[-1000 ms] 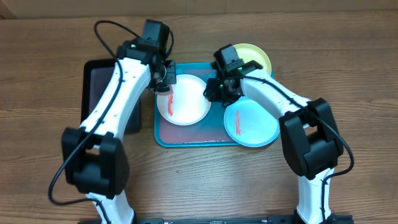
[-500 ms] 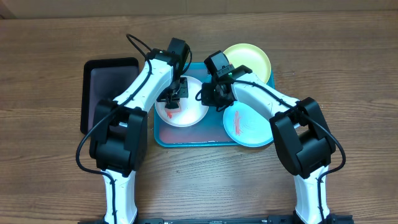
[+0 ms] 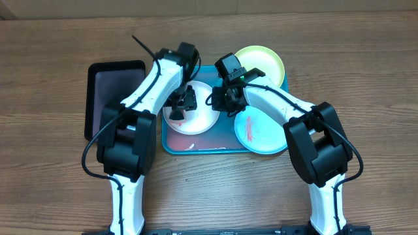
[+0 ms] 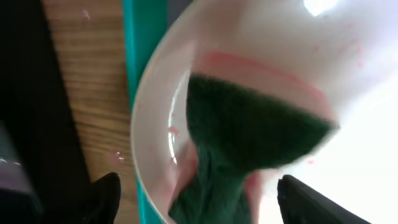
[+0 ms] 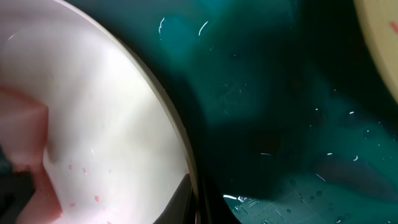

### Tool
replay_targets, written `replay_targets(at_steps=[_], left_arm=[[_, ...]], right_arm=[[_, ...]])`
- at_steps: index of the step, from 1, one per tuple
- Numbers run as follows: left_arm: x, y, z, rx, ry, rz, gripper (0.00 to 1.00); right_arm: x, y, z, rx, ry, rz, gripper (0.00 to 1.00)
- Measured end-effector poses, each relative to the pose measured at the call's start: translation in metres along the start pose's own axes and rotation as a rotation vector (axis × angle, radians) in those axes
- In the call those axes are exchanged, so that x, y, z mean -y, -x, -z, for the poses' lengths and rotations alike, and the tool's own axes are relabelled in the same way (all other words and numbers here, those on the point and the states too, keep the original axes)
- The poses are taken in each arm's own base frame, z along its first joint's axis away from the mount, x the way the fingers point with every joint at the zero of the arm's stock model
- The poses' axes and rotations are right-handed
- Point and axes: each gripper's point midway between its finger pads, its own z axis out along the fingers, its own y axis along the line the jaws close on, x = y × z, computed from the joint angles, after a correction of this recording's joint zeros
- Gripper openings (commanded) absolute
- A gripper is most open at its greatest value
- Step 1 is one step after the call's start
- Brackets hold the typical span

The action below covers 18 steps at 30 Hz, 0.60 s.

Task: Clean dirty plates on tray and stack at the side
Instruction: 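Scrub the white plate with the sponge while right gripper holds the rim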

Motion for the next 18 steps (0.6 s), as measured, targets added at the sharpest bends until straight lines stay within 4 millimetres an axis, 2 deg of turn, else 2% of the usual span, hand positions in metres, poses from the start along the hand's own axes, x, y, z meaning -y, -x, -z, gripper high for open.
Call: replay_targets(at_steps=[3,6,8,11,18], left_arm=[[0.003,0.017,0.027,0.047,-0.021,0.001,0.71],[0.008,0.037,0.056,0.128,-0.060,-0.001,0.53],[0.009,0.041,0.063,0.147,-0.074,-0.004,0.45],[0.010,0.034,0.058,0.117,-0.078,-0.027,0.42],[0.012,0.004,0.019,-0.003,-0.075,-0.059,0.30]], right_arm=[[0.000,0.000,0.000,0.000,0.000,0.000,0.04],[0.000,0.000,0.000,0.000,-0.001,0.000,0.04],[0.000,0.000,0.000,0.000,-0.002,0.000,0.04],[0.001,0.000,0.000,0.000,-0.003,0.000,0.04],[0.001,0.000,0.000,0.000,-0.004,0.001,0.04]])
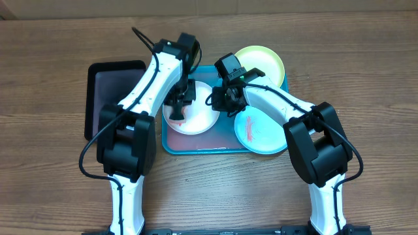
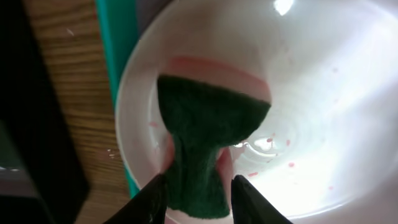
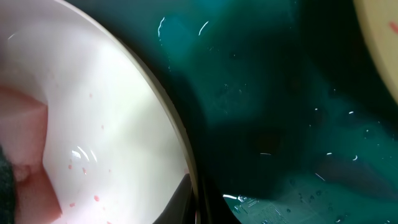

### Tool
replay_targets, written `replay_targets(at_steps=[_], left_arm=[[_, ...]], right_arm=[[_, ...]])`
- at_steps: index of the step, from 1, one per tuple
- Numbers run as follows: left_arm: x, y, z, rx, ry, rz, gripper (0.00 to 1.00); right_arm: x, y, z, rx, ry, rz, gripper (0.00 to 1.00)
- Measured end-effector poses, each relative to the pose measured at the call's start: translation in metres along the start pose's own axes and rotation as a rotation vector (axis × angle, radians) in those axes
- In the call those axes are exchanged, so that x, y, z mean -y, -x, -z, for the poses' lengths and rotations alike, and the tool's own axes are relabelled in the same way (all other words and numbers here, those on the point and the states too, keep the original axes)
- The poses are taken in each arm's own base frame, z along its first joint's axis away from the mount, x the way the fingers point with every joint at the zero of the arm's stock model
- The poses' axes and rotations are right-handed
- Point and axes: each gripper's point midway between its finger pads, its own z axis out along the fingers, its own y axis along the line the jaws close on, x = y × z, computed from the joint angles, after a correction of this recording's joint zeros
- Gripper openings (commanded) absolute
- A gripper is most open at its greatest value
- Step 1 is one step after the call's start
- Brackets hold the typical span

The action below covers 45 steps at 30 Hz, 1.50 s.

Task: Clean dirty plates on tray and stack at the side
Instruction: 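Scrub the white plate with the sponge while right gripper holds the rim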

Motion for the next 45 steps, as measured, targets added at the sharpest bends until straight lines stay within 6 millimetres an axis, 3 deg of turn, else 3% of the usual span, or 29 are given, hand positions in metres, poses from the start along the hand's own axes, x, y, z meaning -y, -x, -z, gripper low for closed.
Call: replay_targets(at_steps=[4,16,25,34,42,45], left_arm=[[0.005,0.005,-0.006,0.021,-0.026,-0.016,0.15],[0.008,0.009,-0.006,0.039,-0.035,-0.019,0.17],[-0.005,0.003,-0.008,0.020,0.029,0.005,0.18],[0.003,0.003,-0.032,0.039,-0.005,0.005,0.04],[0.000,0.006,-0.032,0.031,-0.049,-0.014,0.04],[-0.003,0.016,-0.029,0.053,-0.080,0.011,0.04]], right_arm=[[0.000,0.000,0.000,0.000,0.000,0.000,0.04],[0.000,0.000,-0.001,-0.006,-0.003,-0.001,0.04],[0.000,-0.001,-0.001,-0.008,-0.004,-0.002,0.04],[0.001,-0.001,-0.001,-0.008,-0.004,-0.003,0.04],[0.001,-0.001,-0.001,-0.008,-0.004,-0.003,0.04],[0.000,-0.001,-0.001,-0.008,-0.004,-0.002,0.04]])
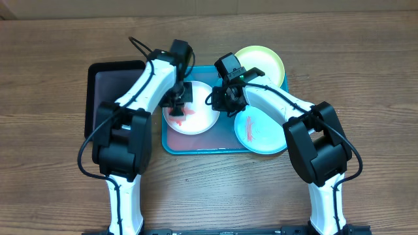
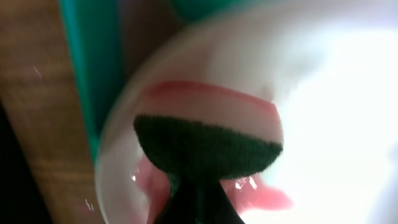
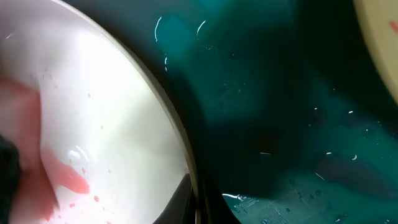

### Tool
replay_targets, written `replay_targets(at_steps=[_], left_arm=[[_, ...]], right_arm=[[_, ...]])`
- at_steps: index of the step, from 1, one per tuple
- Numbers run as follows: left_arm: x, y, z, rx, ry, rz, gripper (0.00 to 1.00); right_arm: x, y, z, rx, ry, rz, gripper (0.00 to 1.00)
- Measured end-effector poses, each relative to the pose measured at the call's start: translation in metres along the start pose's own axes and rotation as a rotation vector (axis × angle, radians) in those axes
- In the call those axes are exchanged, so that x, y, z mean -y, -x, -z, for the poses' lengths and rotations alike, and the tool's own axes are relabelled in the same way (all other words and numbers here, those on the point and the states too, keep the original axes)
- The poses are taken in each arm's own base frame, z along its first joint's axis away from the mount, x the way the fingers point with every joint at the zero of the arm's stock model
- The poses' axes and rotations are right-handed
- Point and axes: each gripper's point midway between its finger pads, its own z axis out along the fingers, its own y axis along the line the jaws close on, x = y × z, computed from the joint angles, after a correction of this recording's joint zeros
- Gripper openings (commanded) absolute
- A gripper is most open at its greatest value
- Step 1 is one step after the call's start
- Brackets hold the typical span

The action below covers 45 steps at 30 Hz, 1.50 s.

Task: Clean dirty plates on tray and stack at the side
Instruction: 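Scrub the white plate with the sponge while right gripper holds the rim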

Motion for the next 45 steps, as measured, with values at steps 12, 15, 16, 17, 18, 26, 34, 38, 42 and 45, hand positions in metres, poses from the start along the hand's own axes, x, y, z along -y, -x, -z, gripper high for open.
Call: replay_targets(at_steps=[12,15,16,17,18,26,34,38,42,45], left_arm=[[0.005,-0.037,0.008,-0.151,-0.007,-0.017,0.04],[0.026,-0.044,0.009,-0.154,-0.041,-0.057,0.04],[0.034,-0.041,0.009,-0.137,-0.057,-0.069,0.04],[0.042,-0.038,0.009,-0.115,-0.074,-0.079,0.04],[0.049,-0.032,0.008,-0.086,-0.092,-0.086,0.04],[0.041,0.010,0.008,0.099,-0.022,0.000,0.04],[-0.003,-0.020,0.010,-0.017,0.171,0.033,0.04],[0.004,-0.044,0.011,-0.129,0.116,-0.010,0.04],[0.027,-0.037,0.008,-0.113,-0.012,-0.062,0.04],[0.045,-0.011,0.008,-0.010,-0.087,-0.075,0.04]], right_arm=[[0.000,0.000,0.000,-0.002,0.004,-0.002,0.04],[0.000,0.000,0.000,-0.003,0.007,-0.004,0.04],[0.000,0.000,0.000,-0.004,0.008,-0.004,0.04],[0.000,0.000,0.000,-0.005,0.010,-0.005,0.04],[0.001,0.000,0.000,-0.007,0.011,-0.006,0.04],[0.001,0.000,0.000,-0.007,0.011,-0.007,0.04],[0.001,0.000,0.000,-0.008,0.014,-0.007,0.04],[0.001,0.000,0.000,-0.009,0.016,-0.008,0.04],[0.001,0.000,0.000,-0.011,0.017,-0.008,0.04],[0.002,0.000,0.000,-0.014,0.018,-0.014,0.04]])
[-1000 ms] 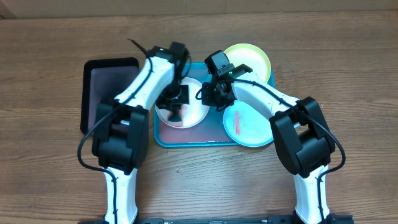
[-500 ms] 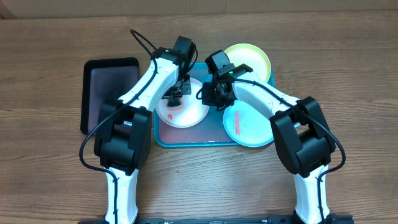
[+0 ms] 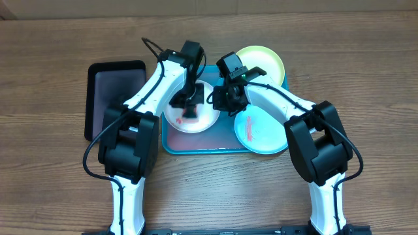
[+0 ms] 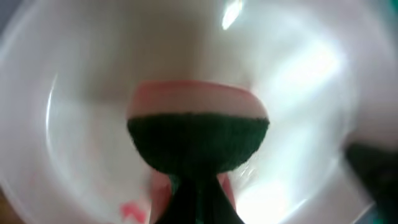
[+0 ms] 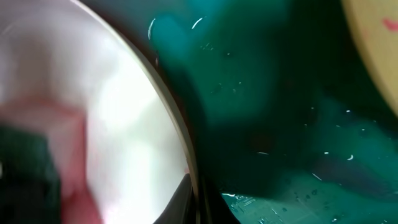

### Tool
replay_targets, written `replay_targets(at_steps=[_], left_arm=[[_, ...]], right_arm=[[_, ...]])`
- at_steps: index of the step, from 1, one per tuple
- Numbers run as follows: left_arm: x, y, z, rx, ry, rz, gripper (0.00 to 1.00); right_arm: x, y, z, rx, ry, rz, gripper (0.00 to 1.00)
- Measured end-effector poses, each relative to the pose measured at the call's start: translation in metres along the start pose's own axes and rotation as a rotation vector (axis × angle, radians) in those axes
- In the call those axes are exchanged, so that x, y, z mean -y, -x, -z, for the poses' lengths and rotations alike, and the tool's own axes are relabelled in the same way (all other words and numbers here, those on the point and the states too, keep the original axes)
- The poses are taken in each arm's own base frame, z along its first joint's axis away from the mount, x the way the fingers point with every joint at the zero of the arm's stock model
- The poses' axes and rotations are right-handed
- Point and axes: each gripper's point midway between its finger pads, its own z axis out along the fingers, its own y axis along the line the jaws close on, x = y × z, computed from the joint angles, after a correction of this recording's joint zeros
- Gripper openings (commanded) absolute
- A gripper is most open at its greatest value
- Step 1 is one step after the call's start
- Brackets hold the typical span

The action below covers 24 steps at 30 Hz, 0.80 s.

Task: Clean dirty plates on tray and stack at the side
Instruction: 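Scrub the white plate with the sponge while right gripper holds the rim, then continue wiping the red smear on the white plate with the sponge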

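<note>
A white plate (image 3: 208, 118) with red smears lies at the left of the teal tray (image 3: 196, 145). My left gripper (image 3: 190, 103) is shut on a green-and-pink sponge (image 4: 198, 138) and presses it onto the plate (image 4: 305, 93). A red smear (image 4: 130, 211) shows beside the sponge. My right gripper (image 3: 220, 100) is shut on the plate's right rim (image 5: 180, 143), with one finger on each side of the edge. The sponge (image 5: 28, 168) shows blurred at the left of the right wrist view.
A yellow-green plate (image 3: 264, 60) sits at the tray's back right. A pale plate with red marks (image 3: 260, 132) lies at the front right. A black tray (image 3: 112, 91) lies left of the teal one. Both arms cross over the teal tray.
My left gripper has moved the sponge from the plate's back left part to its middle, nearer the right gripper. The right gripper still holds the rim in the same place.
The sponge was in the plate's middle left while my right gripper held the rim. Then it was a little further left, then at the back left with a red smear beside it. Now it is at the middle; red smears still show.
</note>
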Motion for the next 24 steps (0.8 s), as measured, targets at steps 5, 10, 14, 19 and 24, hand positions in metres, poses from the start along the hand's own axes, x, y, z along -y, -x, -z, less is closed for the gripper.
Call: replay_targets(at_steps=[5,10,14,19,24], left_arm=[[0.002,0.038,0.003,0.164,0.013,0.018,0.04],[-0.032,0.029,0.005,0.153,0.191,0.100,0.04],[-0.052,0.003,0.008,0.067,0.295,0.146,0.04],[-0.032,-0.002,-0.003,0.026,0.183,0.086,0.04],[-0.013,0.003,-0.014,0.060,0.067,0.000,0.04]], right_arm=[[0.000,0.000,0.000,-0.001,0.000,-0.002,0.04],[0.000,0.000,0.000,-0.001,0.000,-0.001,0.04],[0.000,0.000,0.000,0.000,0.001,-0.001,0.04],[0.000,0.000,0.000,0.001,0.003,0.000,0.04],[0.004,0.001,0.001,0.001,-0.008,-0.007,0.04]])
